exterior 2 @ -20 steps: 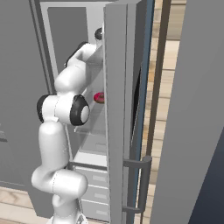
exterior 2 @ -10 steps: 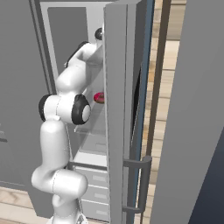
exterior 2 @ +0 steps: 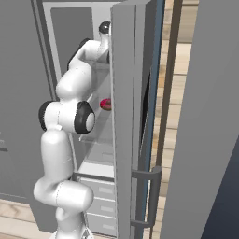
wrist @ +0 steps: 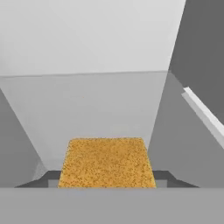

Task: Take the cake and donut from the fridge and place them on the empty tray on the dining counter.

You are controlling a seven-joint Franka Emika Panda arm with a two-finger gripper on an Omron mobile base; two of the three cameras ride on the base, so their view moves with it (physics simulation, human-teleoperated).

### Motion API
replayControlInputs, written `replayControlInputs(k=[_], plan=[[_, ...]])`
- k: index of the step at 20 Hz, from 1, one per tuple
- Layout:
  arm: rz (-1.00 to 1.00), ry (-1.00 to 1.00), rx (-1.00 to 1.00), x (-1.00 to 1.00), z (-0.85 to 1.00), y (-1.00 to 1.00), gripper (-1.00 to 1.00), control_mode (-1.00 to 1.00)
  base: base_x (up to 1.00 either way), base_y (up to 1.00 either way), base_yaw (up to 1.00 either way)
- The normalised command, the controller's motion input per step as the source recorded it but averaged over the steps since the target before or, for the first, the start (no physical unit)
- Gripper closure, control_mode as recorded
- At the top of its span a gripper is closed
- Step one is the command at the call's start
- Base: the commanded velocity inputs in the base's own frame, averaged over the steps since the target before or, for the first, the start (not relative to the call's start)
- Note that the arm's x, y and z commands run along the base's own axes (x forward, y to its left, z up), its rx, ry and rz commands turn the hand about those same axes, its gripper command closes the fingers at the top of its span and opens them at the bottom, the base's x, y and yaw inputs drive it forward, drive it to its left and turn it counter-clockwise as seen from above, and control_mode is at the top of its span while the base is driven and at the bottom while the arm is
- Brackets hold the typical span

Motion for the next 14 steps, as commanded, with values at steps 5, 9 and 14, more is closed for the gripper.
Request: replayControlInputs(k=[5, 9, 14], plan=[[0.03, 0.0, -0.02, -1.0, -0.27, 0.42, 1.0, -1.0, 0.0, 0.0, 0.0], [0.05, 0.0, -0.01, -1.0, -0.54, 0.59, 1.0, -1.0, 0.0, 0.0, 0.0], [0.04, 0.0, 0.0, -1.0, -0.39, 0.31, 1.0, -1.0, 0.0, 0.0, 0.0]])
